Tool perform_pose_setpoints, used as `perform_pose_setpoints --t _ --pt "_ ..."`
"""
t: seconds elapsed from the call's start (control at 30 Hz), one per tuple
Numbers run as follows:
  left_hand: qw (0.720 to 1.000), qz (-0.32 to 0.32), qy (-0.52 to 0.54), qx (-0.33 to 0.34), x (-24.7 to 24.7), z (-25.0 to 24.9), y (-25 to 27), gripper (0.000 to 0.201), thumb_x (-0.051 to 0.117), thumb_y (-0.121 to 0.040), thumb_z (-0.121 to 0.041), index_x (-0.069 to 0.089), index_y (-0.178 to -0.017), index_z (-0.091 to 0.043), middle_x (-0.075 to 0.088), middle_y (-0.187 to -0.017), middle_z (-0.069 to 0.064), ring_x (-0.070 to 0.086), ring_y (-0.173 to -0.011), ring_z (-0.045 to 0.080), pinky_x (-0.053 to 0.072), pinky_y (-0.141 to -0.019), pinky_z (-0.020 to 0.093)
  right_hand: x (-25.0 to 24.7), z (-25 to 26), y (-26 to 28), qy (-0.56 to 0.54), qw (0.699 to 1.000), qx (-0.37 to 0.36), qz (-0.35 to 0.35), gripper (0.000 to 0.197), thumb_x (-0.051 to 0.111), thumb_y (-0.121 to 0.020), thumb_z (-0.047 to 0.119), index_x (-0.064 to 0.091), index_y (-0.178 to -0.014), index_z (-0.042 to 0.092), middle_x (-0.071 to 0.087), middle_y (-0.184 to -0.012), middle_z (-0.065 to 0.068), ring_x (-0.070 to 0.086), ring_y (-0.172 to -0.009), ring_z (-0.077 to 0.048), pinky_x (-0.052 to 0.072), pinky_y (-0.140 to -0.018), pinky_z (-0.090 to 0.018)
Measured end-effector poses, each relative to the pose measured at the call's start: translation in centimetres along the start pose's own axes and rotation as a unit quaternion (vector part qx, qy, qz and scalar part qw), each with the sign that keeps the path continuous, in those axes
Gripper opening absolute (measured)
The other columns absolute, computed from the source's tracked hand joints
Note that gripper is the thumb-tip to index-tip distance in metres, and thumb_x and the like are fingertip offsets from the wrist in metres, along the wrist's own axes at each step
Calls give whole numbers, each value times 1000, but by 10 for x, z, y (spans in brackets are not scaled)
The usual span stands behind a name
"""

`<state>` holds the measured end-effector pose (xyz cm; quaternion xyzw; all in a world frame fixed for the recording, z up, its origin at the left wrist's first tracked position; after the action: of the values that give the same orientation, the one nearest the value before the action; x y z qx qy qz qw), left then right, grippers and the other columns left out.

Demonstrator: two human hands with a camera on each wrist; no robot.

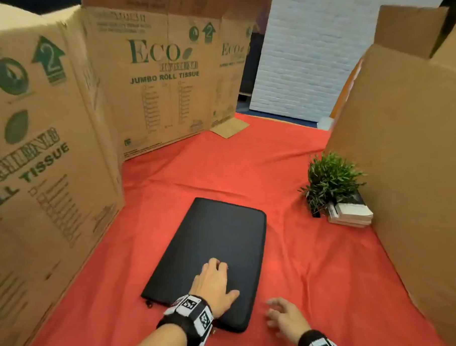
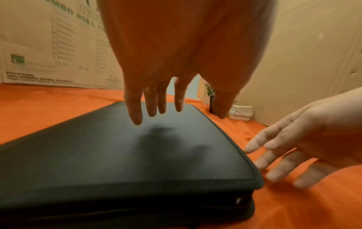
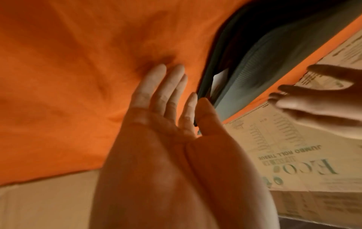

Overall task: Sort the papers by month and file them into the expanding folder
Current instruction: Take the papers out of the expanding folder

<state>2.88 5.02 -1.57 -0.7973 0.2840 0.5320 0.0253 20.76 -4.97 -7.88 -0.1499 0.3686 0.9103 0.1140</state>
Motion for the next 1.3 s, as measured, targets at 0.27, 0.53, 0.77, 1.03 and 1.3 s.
perform_pose_setpoints --t 0.27,0.53,0.77,1.03,1.3 --pt "989 48 -84 -115 46 -41 -45 97 63 -79 -64 20 -147 -8 12 -156 13 9 -145 36 33 -105 59 17 2 -26 -97 989 67 92 32 36 -99 3 55 -112 25 67 -101 -7 65 -90 -20 51 -71 -34" --pt "994 69 -68 -60 19 -55 -54 76 53 -91 -31 13 -150 -5 11 -159 18 41 -131 44 39 -102 47 7 31 -34 -150 983 12 107 30 36 -103 11 63 -111 20 70 -106 -12 68 -92 -24 54 -79 -36" --pt "992 -68 24 100 -117 -41 -25 63 44 -85 -6 30 -144 -25 30 -157 5 40 -137 27 41 -102 42 -1 96 -44 -55 987 -153 3 8 57 -95 18 62 -101 20 69 -98 -10 67 -75 -15 54 -72 -33" --pt "979 -184 71 44 -206 38 5 58 49 -76 -2 59 -130 -20 57 -138 -4 50 -128 15 37 -106 24 2 198 7 32 937 -314 -149 7 60 -92 17 60 -99 19 57 -102 0 59 -86 -7 41 -73 -22" --pt "969 -205 131 53 -220 59 7 55 50 -79 0 63 -127 -21 68 -122 -4 62 -86 5 40 -78 15 59 285 28 114 930 -342 -75 19 60 -92 26 65 -106 15 68 -97 4 62 -90 -8 46 -80 -24"
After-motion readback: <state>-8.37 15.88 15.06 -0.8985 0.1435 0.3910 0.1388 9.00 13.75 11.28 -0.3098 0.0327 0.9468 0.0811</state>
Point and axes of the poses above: each hand's wrist, its own y-axis away from the middle knuckle, its own x-axis out of the palm, z = x × y, the point moved 6 cm from there along -y, towards the middle knuckle
